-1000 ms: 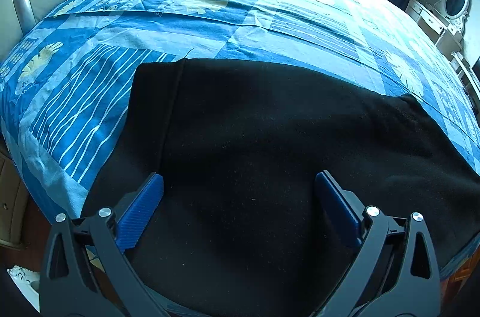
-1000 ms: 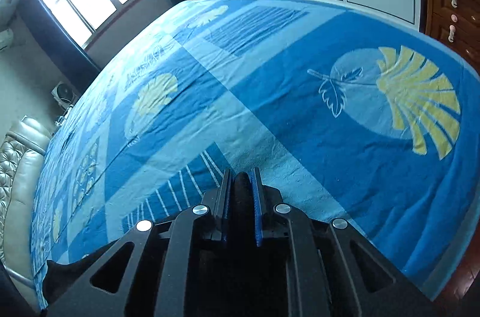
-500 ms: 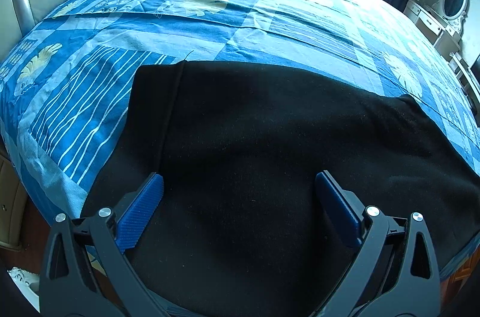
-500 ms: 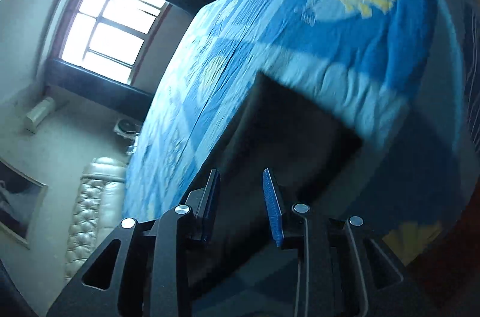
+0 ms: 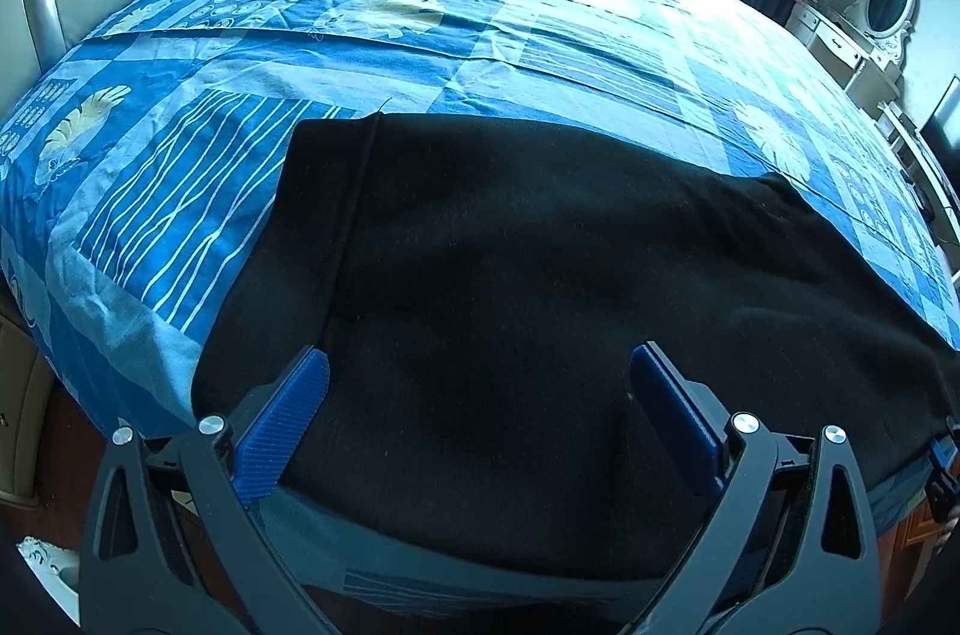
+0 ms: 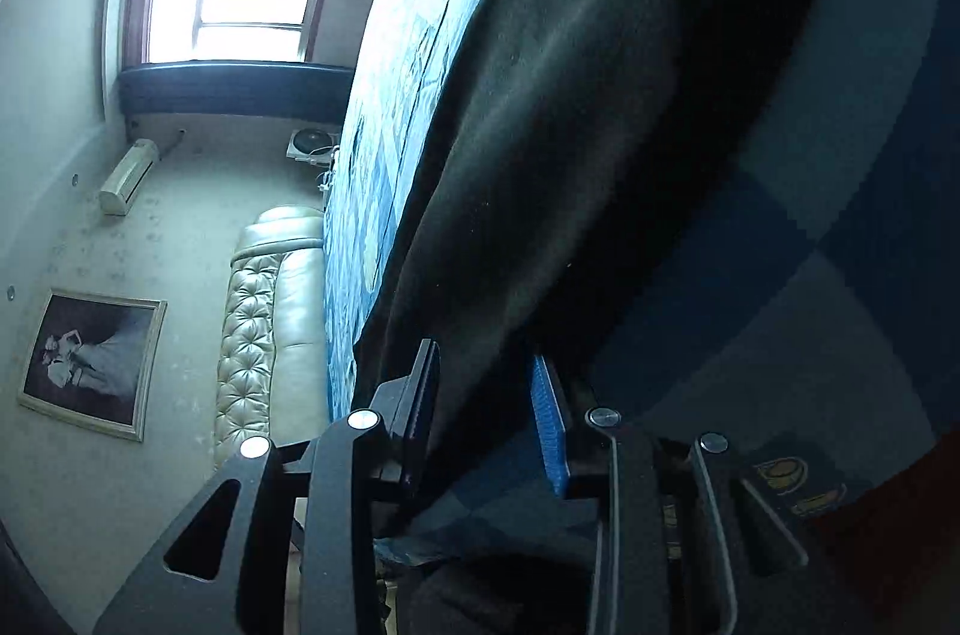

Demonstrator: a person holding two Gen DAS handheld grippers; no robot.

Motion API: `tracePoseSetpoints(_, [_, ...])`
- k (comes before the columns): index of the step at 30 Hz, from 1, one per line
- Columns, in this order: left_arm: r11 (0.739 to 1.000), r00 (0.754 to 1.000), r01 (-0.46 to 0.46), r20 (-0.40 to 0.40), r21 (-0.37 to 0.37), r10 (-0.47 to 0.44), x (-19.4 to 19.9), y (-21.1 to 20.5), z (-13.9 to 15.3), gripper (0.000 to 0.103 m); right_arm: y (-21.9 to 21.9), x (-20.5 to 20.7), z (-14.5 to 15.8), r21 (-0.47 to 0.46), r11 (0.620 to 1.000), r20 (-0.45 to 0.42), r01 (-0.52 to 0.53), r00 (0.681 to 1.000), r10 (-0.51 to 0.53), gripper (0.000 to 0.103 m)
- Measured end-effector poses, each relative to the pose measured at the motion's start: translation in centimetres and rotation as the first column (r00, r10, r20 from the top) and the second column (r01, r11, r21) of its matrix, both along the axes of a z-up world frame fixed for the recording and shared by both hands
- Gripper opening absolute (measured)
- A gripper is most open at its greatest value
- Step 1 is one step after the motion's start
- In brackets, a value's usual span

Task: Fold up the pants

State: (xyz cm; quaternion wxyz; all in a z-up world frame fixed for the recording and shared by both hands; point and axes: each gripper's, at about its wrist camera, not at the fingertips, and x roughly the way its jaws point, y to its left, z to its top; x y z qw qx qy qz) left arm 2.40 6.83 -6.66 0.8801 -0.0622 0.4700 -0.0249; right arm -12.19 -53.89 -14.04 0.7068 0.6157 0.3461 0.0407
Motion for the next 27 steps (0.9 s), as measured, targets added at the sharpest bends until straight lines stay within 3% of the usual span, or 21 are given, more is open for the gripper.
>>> tracePoseSetpoints(4, [1.000,1.000,0.018,0.004,0.000,-0.018,-0.5,-0.3,0.3,0.100,0.9,0.7,0.0,0.031,0.999,0.002,0.017,1.000,-0.017,0.049])
tracePoseSetpoints(8, [0.999,1.000,0.031,0.000,-0.032,-0.031,-0.7,-0.7,0.4,0.100,2.7,1.7,0.4,-0.041,0.999,-0.009,-0.005,1.000,0.005,0.047])
tracePoseSetpoints(9, [0.999,0.999,0.035,0.000,-0.033,-0.035,-0.7,-0.9,0.4,0.100,3.4,2.1,0.6,-0.061,0.998,-0.012,-0.015,1.000,0.015,0.031])
tracePoseSetpoints(10, [0.999,0.999,0.039,-0.001,-0.032,-0.039,-0.7,-1.1,0.4,0.100,3.8,2.4,0.7,-0.070,0.997,-0.014,-0.032,0.999,0.032,0.007])
tracePoseSetpoints(14, [0.998,0.999,0.053,0.000,-0.032,-0.053,-1.1,-1.4,0.4,0.100,4.7,2.1,1.1,-0.124,0.992,-0.035,-0.037,0.999,0.033,0.006])
tracePoseSetpoints(21, [0.998,0.998,0.056,0.007,-0.005,-0.056,-1.0,-1.4,0.3,0.100,4.8,1.6,-0.7,-0.080,0.996,-0.028,-0.046,0.999,0.044,0.006])
tracePoseSetpoints(24, [0.999,0.999,0.042,0.001,-0.005,-0.042,-0.9,-1.0,0.1,0.100,4.3,1.1,0.5,-0.113,0.989,-0.028,-0.091,0.996,0.088,0.009])
tracePoseSetpoints(27, [0.999,0.999,0.037,0.006,-0.003,-0.037,-0.9,-0.7,0.1,0.100,3.3,0.1,3.1,-0.208,0.969,-0.006,-0.131,0.991,0.133,0.017])
